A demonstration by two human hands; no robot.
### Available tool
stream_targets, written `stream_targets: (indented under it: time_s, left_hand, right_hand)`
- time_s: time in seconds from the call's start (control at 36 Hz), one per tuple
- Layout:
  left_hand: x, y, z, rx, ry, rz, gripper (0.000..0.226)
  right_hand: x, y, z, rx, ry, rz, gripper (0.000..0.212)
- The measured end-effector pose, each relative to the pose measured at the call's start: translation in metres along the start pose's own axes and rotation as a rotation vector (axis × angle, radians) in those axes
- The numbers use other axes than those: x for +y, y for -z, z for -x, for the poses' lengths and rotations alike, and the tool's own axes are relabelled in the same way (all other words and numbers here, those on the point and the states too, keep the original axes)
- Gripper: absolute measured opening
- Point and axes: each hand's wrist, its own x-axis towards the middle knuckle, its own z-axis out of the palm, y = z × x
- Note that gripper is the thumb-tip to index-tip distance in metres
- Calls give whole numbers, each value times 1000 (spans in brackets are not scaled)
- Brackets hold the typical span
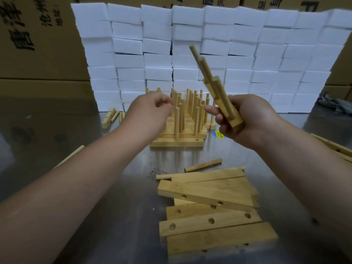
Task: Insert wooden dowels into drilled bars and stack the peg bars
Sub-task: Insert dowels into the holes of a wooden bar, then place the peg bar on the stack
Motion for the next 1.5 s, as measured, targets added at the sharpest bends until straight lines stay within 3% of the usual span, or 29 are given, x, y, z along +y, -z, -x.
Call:
stream_targets:
  time_s: [0.14, 0.22, 0.42, 0.53, 0.81, 1.11, 1.25, 1.5]
  left_hand:
    - [-14, 5, -2, -150, 21, -15, 55]
    - [-17, 8, -3, -220, 31, 56, 66]
    - [-20, 9, -3, -255, 19, 73, 44]
    - [-31, 12, -8, -240, 58, -8, 38]
    - [-75, 17, -18, -283, 212, -249, 47]
    - [-90, 1, -10, -344, 245, -484, 37]
    - [-94, -4, -10, -299, 259, -588, 45]
    - [-98, -8, -10, -195, 239, -614, 31]
  right_hand:
    - [1, 3, -2, -228, -217, 25, 32]
    - [3, 4, -3, -349, -321, 43, 34]
    - [5, 7, -6, -470, -446, 19, 41]
    - [4, 13, -10, -423, -441, -39, 56]
    - [24, 20, -29, -58, -269, 6, 48]
    - [40, 17, -30, -25, -302, 143, 53]
    - [41, 13, -29, -20, -284, 186, 53]
    - [47, 10, -29, -11, -215, 156, 52]
